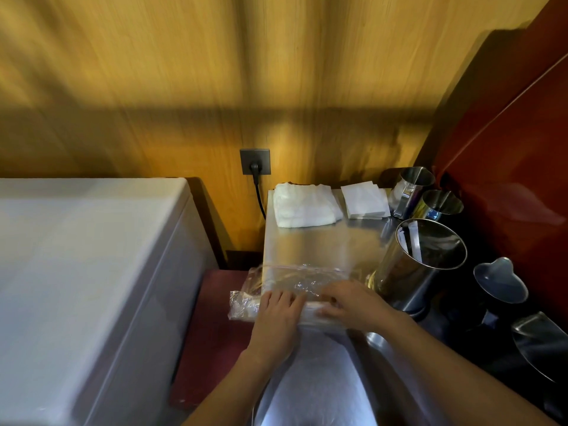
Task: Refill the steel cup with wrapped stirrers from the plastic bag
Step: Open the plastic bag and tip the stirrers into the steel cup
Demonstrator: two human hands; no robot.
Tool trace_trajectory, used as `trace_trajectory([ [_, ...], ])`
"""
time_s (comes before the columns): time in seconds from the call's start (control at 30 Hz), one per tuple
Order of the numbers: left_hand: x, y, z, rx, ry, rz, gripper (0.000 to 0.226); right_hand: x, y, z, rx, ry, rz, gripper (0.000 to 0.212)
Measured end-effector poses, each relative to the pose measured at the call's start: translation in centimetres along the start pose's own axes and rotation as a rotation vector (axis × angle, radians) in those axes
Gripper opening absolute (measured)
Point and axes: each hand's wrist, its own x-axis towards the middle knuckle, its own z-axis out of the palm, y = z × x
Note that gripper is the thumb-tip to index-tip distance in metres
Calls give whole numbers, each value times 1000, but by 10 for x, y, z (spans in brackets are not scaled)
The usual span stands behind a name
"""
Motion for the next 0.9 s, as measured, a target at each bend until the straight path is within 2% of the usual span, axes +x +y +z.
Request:
trace_trajectory([
  [0.13, -1, 2, -1, 33, -5, 25, 43, 8, -1, -7, 252, -13, 102, 31],
  [0.27, -2, 1, 4, -38, 59, 85, 31, 26, 6, -1, 58, -45, 149, 39],
  [0.37, -4, 1, 6, -75, 75, 129, 34, 37, 7, 1, 90, -65, 182, 55],
  [0.5, -8, 0, 6, -133, 44, 153, 36, 45, 1, 4, 61, -133, 193, 59],
  [0.6, -10, -2, 4, -154, 32, 148, 37, 47, -4, 6, 18, -187, 248, 46],
  [0.7, -17, -1, -1, -224, 5, 110, 45, 47, -9, 3, 42, -202, 208, 25],
  [0.8, -16, 1, -8, -348, 46, 25, 49, 47, -12, -1, 86, -128, 167, 26],
  [0.9, -4, 1, -11, -231, 18, -8, 28, 47, -14, -9, 263, -100, 173, 34],
])
